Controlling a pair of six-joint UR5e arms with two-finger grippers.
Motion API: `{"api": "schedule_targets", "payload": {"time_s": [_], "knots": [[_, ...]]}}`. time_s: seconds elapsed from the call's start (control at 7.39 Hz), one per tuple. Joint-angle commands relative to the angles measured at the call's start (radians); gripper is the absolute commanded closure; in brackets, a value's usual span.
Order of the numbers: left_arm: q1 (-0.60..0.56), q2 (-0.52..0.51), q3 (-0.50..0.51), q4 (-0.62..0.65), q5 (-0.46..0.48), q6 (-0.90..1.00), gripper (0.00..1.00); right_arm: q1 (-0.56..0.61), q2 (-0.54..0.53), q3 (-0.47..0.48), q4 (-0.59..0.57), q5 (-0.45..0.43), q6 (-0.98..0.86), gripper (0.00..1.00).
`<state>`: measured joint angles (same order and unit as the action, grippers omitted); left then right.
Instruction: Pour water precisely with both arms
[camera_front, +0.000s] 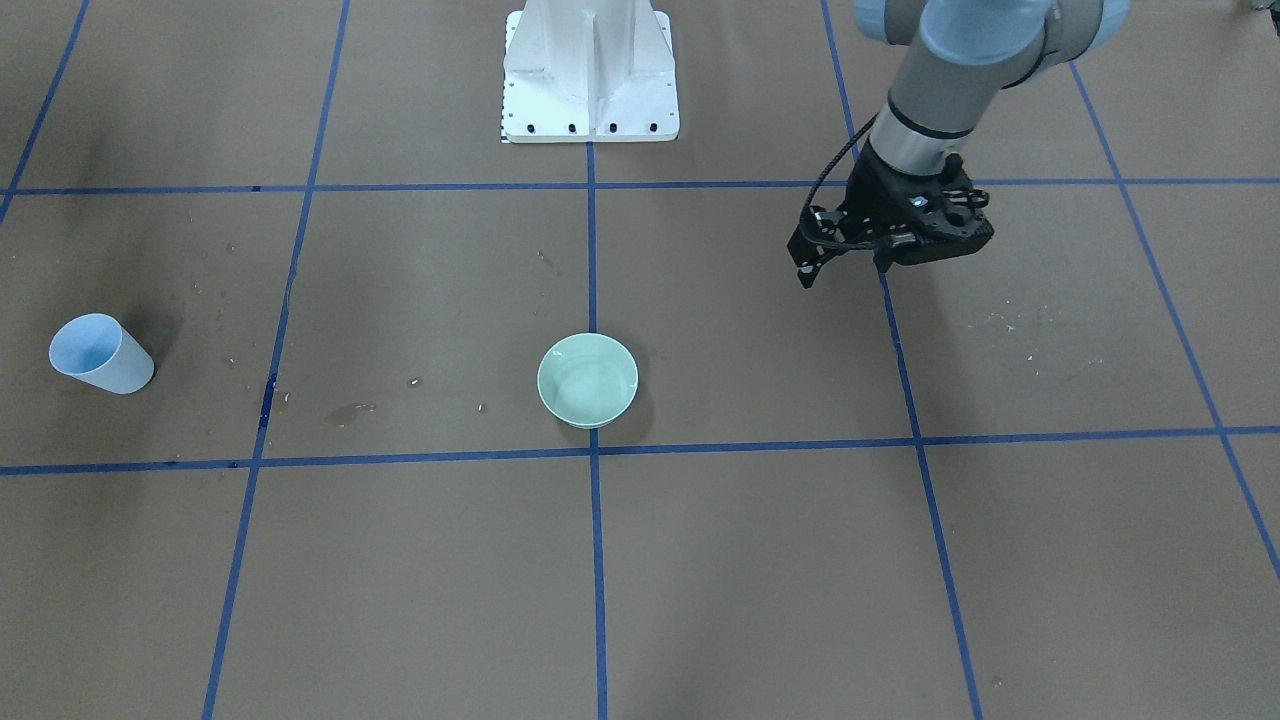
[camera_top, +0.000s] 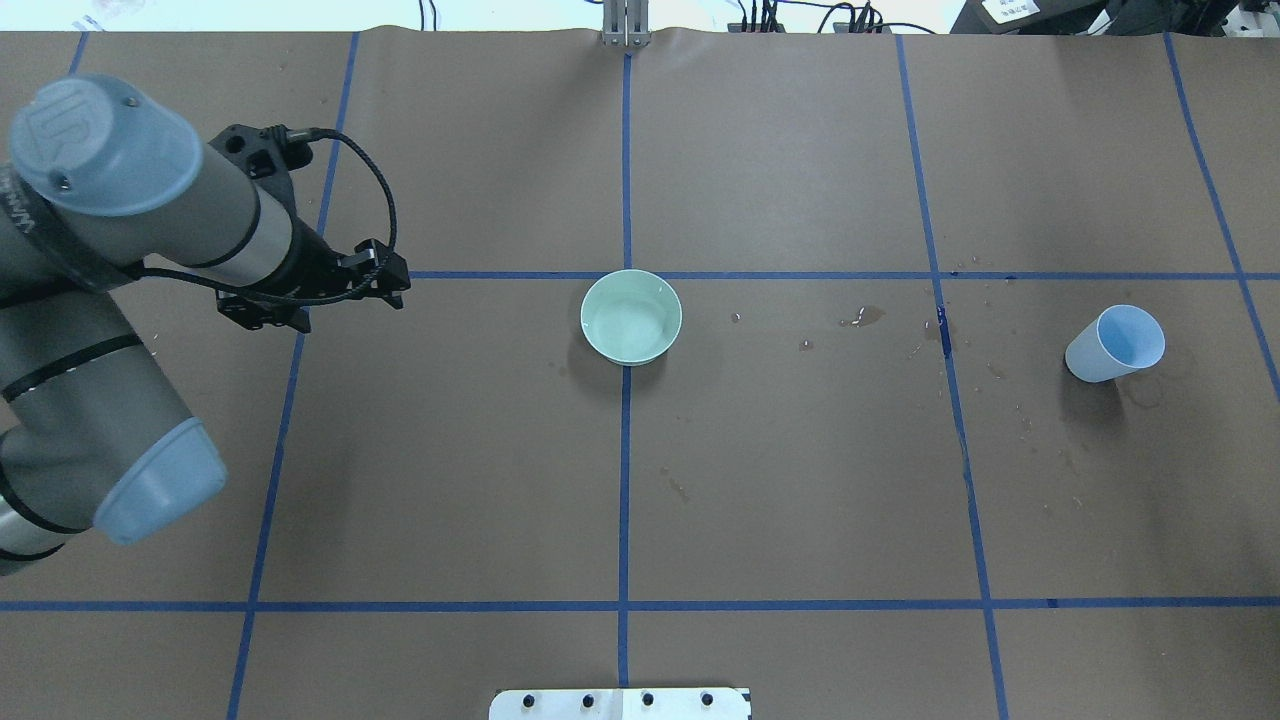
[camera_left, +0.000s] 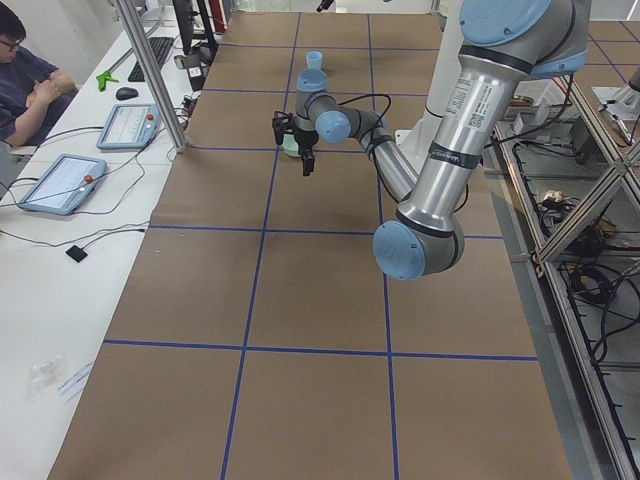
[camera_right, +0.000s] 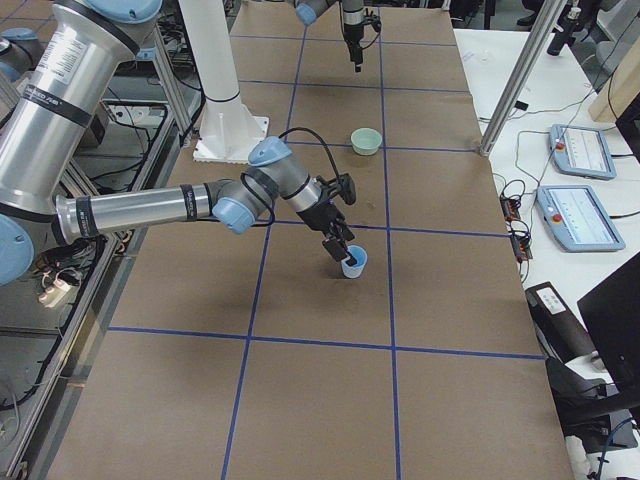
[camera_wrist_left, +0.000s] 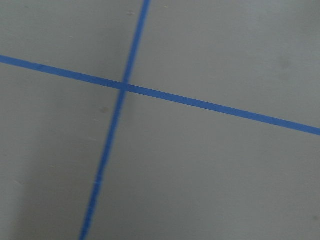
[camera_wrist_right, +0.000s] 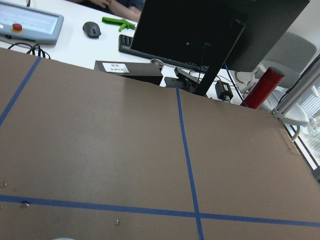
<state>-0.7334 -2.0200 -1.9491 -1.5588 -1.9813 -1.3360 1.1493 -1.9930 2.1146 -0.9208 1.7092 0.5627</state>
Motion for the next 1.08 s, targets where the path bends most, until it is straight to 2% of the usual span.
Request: {"api": "schedule_targets", "payload": {"time_s": [0.0, 0.14, 0.27, 0.41, 0.54, 0.68, 0.95], "knots": [[0.028, -0.113, 0.102, -0.121, 0.016, -0.109, 0.0, 0.245, 0.138, -0.163, -0.083, 0.311, -0.254, 0.01], [0.031, -0.111, 0.16, -0.273, 0.019, -0.161, 0.0, 0.315, 0.231, -0.171, -0.307, 0.376, -0.403, 0.01], [0.037, -0.117, 0.238, -0.412, 0.071, -0.195, 0.0, 0.348, 0.337, -0.171, -0.56, 0.379, -0.543, 0.01], [0.092, -0.12, 0.295, -0.497, 0.134, -0.202, 0.0, 0.365, 0.415, -0.177, -0.746, 0.379, -0.623, 0.01], [0.127, -0.155, 0.352, -0.516, 0.192, -0.203, 0.0, 0.371, 0.449, -0.191, -0.844, 0.379, -0.65, 0.01], [0.152, -0.216, 0.433, -0.517, 0.22, -0.203, 0.0, 0.371, 0.45, -0.214, -0.855, 0.392, -0.65, 0.01], [0.181, -0.243, 0.475, -0.509, 0.222, -0.203, 0.0, 0.371, 0.444, -0.266, -0.848, 0.453, -0.65, 0.01]]}}
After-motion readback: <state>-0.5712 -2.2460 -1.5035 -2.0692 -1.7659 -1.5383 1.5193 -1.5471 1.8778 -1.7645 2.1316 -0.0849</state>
